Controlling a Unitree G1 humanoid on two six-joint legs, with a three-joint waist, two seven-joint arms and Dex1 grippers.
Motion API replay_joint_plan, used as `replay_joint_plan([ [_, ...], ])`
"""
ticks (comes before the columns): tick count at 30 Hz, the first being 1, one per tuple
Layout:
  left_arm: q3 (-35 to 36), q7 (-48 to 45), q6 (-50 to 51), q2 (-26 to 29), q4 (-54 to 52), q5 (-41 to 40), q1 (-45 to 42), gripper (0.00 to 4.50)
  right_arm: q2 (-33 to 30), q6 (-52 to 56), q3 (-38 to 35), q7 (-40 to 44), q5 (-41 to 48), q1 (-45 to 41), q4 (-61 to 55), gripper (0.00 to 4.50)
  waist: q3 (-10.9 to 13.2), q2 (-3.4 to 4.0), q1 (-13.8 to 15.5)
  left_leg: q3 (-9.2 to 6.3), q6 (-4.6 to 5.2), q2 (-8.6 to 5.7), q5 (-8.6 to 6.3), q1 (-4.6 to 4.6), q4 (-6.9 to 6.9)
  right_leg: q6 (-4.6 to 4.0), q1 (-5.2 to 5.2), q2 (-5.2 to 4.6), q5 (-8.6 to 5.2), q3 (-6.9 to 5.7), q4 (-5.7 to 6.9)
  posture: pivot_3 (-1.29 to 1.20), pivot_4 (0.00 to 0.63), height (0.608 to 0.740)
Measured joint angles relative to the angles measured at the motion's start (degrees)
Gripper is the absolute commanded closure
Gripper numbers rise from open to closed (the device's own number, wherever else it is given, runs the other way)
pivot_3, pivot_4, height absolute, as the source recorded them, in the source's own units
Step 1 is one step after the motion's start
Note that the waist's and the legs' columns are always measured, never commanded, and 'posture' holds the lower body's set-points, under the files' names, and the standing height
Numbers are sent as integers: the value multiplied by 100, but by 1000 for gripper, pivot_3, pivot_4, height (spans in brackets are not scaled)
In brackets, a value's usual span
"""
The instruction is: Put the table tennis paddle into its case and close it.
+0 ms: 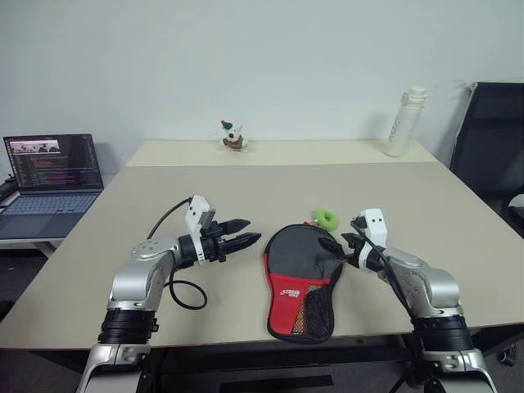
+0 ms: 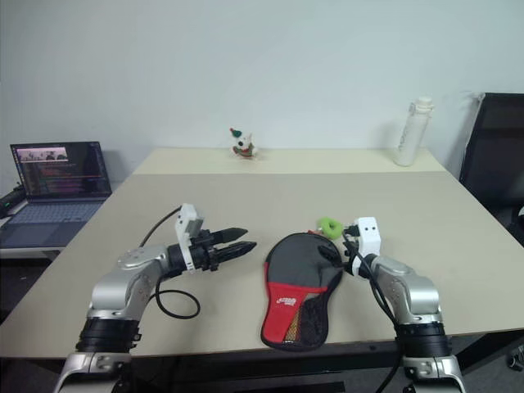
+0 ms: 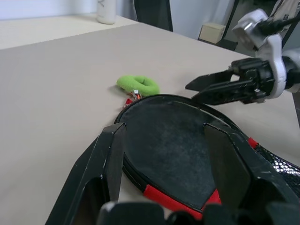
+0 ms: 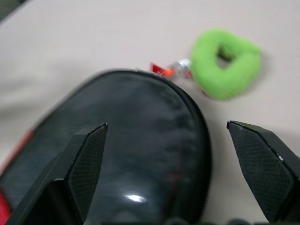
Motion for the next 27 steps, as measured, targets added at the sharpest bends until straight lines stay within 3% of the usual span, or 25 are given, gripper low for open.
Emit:
replay_joint_plan([
  [9,-87,138,107,72,-209,-90,36,1672,126,-765,390,442,-243,-289,1010,0,0,0,1,1,0,0,0,0,3,0,0,0,0,1,1,0,150,740],
  [20,-304,172,91,74,-201,-117,-16,1672,180,-1020,615,762,-401,-387,1142,0,1,2,-92,-1,0,3,0,1,3,-3,-1,3,-2,0,4,0,150,740],
  [23,-454,136,-26,41,-105,-101,-169,1672,47,-911,611,759,-421,-387,1015,0,3,4,-74,-1,0,0,0,-2,4,-3,-1,1,-2,1,3,0,150,740],
  [27,-818,-32,-506,-31,451,176,-578,1672,-675,-182,524,1009,-194,-191,5,0,10,17,-1,-2,0,-4,0,-5,5,-3,-1,-1,-3,-1,0,0,150,740],
])
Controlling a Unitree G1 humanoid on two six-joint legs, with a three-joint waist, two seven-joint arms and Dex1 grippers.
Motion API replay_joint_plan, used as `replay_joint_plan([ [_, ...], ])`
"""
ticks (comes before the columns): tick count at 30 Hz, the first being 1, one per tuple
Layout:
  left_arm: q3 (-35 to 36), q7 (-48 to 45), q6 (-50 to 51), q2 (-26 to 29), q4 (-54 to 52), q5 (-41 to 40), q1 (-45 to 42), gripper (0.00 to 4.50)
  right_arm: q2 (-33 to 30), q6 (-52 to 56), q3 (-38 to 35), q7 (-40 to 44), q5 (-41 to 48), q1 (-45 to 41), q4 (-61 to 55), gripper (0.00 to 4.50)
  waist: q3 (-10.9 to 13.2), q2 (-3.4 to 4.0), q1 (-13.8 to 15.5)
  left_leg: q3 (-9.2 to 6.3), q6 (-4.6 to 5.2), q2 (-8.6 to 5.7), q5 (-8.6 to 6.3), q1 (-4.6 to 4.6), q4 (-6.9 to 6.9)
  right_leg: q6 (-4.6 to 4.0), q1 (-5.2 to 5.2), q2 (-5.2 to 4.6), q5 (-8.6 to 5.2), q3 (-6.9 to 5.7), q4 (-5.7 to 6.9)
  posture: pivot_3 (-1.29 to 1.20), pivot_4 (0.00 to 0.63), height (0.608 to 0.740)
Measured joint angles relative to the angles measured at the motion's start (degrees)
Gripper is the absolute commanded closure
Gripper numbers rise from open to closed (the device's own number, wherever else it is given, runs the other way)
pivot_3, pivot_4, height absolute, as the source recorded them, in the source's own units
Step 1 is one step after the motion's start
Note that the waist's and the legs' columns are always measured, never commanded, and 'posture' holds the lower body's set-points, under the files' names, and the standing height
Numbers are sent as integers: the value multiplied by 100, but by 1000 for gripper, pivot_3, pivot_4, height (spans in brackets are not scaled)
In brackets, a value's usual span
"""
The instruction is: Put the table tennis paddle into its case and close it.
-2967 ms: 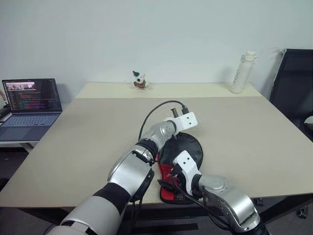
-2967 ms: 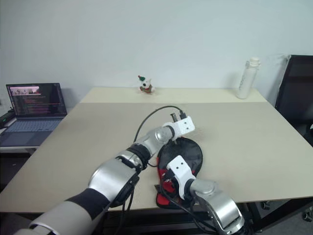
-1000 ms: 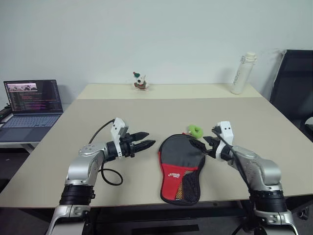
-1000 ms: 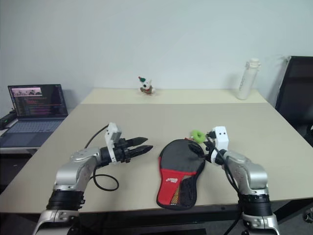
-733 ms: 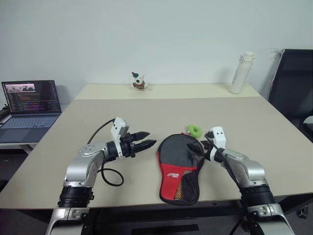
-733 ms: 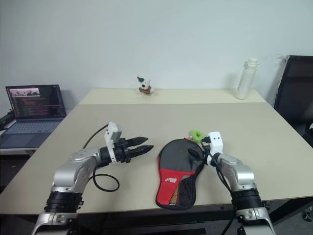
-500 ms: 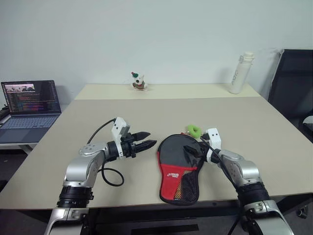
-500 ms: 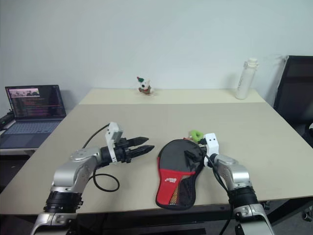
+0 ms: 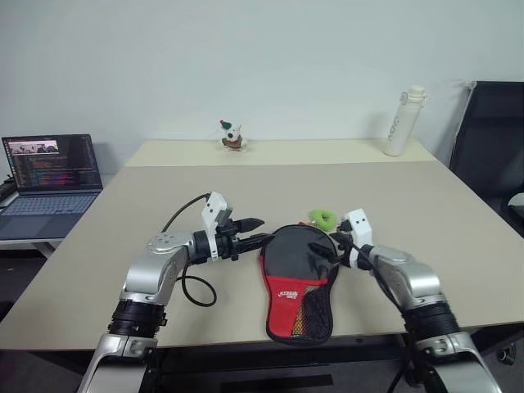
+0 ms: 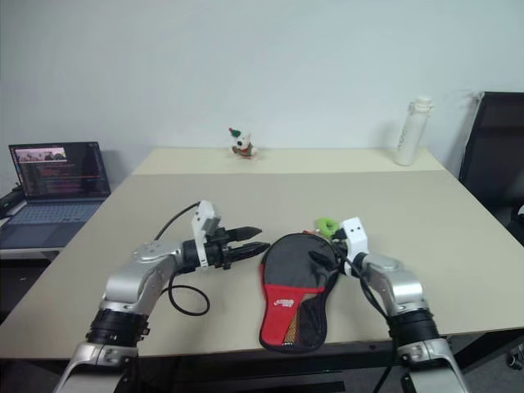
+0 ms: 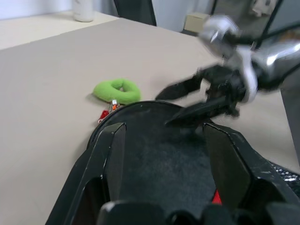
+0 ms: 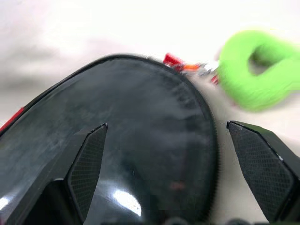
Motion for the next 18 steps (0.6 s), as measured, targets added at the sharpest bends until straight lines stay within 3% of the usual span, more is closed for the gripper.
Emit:
replay_joint_plan([
  [4,-329,-155,-612,-224,967,381,-359,1672,-711,855,-285,363,463,198,-928,0,2,2,39,0,1,0,0,-2,1,-1,0,0,-1,-1,-4,0,150,740],
  [7,-518,-242,-985,-480,1597,566,-616,1672,-864,1096,-387,357,561,170,-1044,0,2,2,22,3,1,0,-1,-2,6,0,0,1,-1,0,-3,0,150,740],
  [18,-821,-522,-2070,-797,3302,1282,-918,1672,-447,710,-140,-36,167,-868,276,0,5,6,-13,7,2,0,-1,-6,8,1,-4,3,0,3,-1,0,150,740],
])
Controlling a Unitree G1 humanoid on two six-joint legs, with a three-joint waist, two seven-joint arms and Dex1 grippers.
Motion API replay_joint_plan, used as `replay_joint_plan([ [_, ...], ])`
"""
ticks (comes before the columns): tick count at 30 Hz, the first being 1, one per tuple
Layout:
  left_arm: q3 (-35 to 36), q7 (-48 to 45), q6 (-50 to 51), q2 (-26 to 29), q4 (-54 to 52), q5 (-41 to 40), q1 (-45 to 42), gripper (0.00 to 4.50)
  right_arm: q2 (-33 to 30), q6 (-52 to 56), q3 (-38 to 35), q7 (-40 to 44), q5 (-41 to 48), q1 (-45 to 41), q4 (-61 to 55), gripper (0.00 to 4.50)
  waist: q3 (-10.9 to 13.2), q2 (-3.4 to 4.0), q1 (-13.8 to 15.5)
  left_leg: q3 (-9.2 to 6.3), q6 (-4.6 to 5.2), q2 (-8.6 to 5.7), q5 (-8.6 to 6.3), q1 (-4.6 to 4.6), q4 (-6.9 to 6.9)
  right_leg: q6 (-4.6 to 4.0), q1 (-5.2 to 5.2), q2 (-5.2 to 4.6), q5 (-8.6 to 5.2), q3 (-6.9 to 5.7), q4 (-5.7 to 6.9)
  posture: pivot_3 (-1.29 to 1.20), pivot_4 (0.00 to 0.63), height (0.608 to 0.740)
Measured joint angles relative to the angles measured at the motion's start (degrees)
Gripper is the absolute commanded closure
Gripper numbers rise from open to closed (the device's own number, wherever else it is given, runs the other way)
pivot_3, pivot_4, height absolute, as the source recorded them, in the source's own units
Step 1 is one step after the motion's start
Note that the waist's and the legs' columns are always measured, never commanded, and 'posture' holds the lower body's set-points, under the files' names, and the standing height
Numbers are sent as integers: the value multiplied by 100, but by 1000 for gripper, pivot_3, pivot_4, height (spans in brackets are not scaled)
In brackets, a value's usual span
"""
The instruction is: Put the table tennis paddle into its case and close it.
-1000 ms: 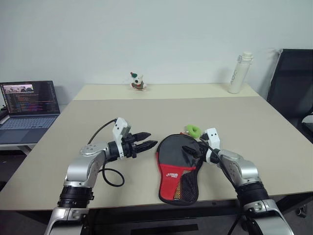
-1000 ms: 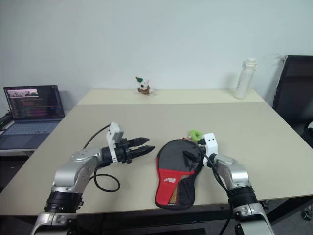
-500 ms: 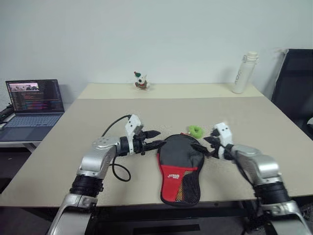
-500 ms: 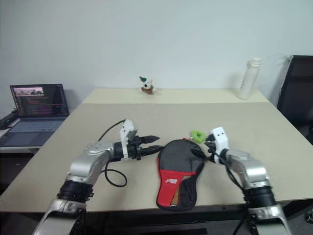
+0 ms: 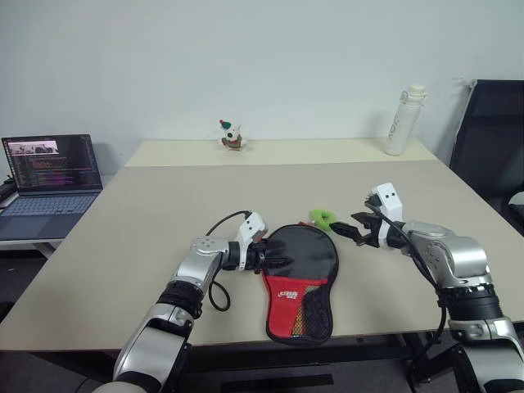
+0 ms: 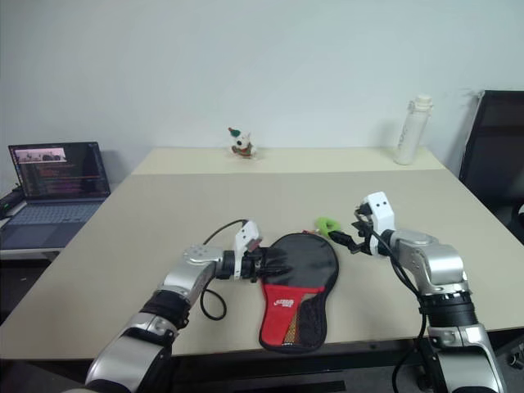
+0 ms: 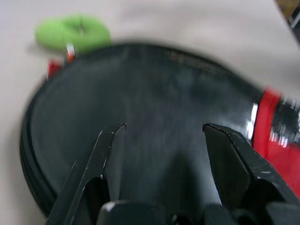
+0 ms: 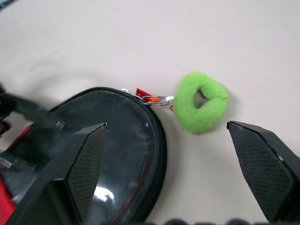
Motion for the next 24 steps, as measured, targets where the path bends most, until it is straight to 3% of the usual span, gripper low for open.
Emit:
replay_joint_plan([
  [8,17,120,-579,-110,374,269,-96,1672,813,-1609,114,-392,-640,-1470,3007,0,0,2,21,0,0,0,0,3,7,0,1,0,1,0,10,0,150,740],
  [14,27,138,-612,-166,283,280,-26,1672,1162,-3006,-41,-1197,-1058,-2310,5388,0,1,3,30,0,0,-1,0,2,5,-6,2,-4,4,1,10,0,150,740],
  [21,54,231,-544,-158,-55,280,189,1672,1385,-3532,-182,-1835,-1368,-2381,6384,0,2,4,19,0,0,-1,0,5,5,-7,1,-3,4,3,17,0,150,740],
  [24,55,238,-492,-149,-142,280,237,1643,1415,-3551,-268,-1896,-1377,-2383,6438,617,1,5,15,0,0,-1,0,7,6,-6,2,-3,3,3,20,0,150,740],
])
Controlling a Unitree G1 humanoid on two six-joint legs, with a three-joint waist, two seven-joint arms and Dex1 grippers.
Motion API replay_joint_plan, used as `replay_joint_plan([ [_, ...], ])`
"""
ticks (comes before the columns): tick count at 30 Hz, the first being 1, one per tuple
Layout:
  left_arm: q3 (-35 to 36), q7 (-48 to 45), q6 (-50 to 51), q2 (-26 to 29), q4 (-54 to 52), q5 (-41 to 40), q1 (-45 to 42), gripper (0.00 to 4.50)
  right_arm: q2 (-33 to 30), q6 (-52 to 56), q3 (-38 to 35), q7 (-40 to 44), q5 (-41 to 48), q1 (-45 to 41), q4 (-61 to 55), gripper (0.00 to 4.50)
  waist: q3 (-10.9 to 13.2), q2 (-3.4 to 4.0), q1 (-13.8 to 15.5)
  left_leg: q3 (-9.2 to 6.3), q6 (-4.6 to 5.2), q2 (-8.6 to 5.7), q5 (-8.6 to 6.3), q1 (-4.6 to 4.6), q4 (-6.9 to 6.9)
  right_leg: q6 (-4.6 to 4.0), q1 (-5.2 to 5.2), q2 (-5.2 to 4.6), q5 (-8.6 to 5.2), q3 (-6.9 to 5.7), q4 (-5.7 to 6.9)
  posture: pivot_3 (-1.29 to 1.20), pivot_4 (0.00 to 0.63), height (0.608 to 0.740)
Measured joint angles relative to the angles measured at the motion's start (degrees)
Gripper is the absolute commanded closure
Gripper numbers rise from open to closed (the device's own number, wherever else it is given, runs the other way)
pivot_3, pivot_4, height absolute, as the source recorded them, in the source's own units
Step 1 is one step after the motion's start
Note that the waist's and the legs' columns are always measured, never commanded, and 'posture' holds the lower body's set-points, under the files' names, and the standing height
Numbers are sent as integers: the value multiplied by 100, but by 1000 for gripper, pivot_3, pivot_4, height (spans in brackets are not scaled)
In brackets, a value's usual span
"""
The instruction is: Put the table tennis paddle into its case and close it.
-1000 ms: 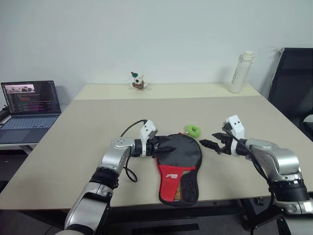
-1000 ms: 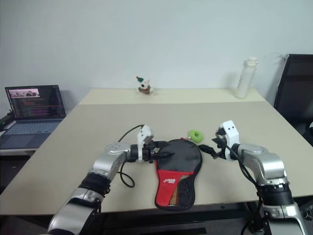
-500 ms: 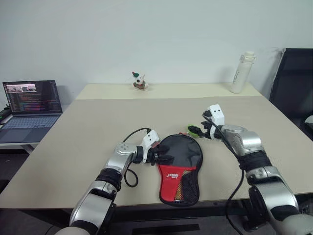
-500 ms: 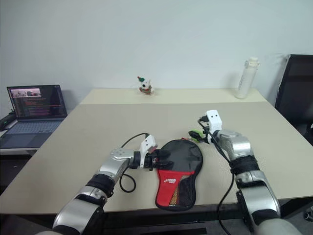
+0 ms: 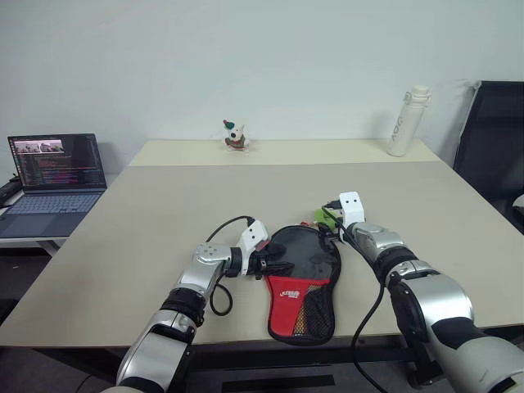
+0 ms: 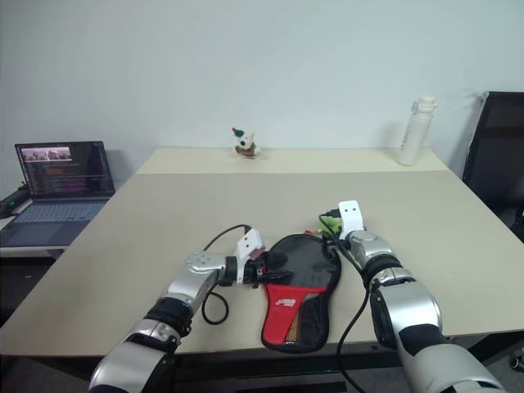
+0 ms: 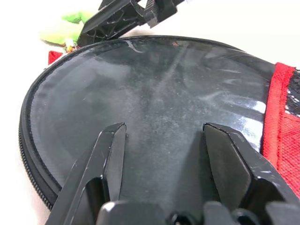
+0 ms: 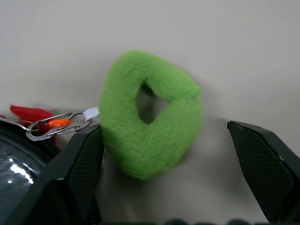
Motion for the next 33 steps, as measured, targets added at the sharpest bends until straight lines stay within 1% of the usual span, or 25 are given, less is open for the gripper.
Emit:
replay_joint_plan([
  [2,-1,4,39,21,-53,3,21,1643,64,-6,-86,-70,-1,-13,16,1260,0,0,-9,0,0,0,0,1,0,2,0,1,-1,0,2,0,150,740],
  [3,-5,4,45,22,-87,10,33,1643,86,-6,-97,-78,-4,-22,26,1688,0,0,-17,0,0,0,0,1,0,2,0,1,-1,0,2,0,150,740],
  [9,-86,-11,14,-48,-60,94,-63,1643,169,-7,-196,-70,-117,-56,43,3753,0,0,-22,0,0,-1,0,-1,1,2,0,1,-2,0,2,0,150,740],
  [11,-165,-26,-33,-118,55,146,-191,1643,183,-7,-202,-65,-143,-84,43,4336,0,0,-22,0,0,-1,0,-1,2,3,0,1,-2,0,1,0,150,740],
  [12,-181,-33,-85,-161,135,191,-259,1643,187,-7,-204,-64,-159,-90,43,4479,0,0,-22,0,0,-1,0,-1,1,4,0,1,-3,-1,1,0,150,740],
  [16,-267,-27,-343,-292,650,375,-614,1643,192,-8,-216,-64,-171,-91,43,4479,0,1,-20,0,0,-2,0,-1,2,5,0,1,-3,0,1,0,150,740],
  [20,-322,80,-631,-541,1250,528,-915,1643,204,-8,-246,-58,-171,-96,42,4479,0,1,-29,1,0,-2,0,-1,0,5,0,1,-3,1,0,0,150,740],
  [26,-346,143,-989,-582,1680,599,-1045,1643,138,-8,-201,102,-213,-115,33,4479,-1,1,-43,0,0,-1,0,5,6,6,7,1,-3,0,5,0,150,740],
  [30,-346,179,-1095,-638,1817,626,-1096,1643,-138,1,-138,375,-357,-114,-112,4479,-1,2,-25,-2,0,-4,0,4,11,7,11,0,-3,-1,3,0,150,740],
  [33,-337,226,-1105,-720,1890,627,-1122,1643,-640,66,-2,677,-454,72,-533,4479,-4,3,25,-5,0,-6,0,3,10,8,16,-1,-3,-5,-5,0,150,740],
])
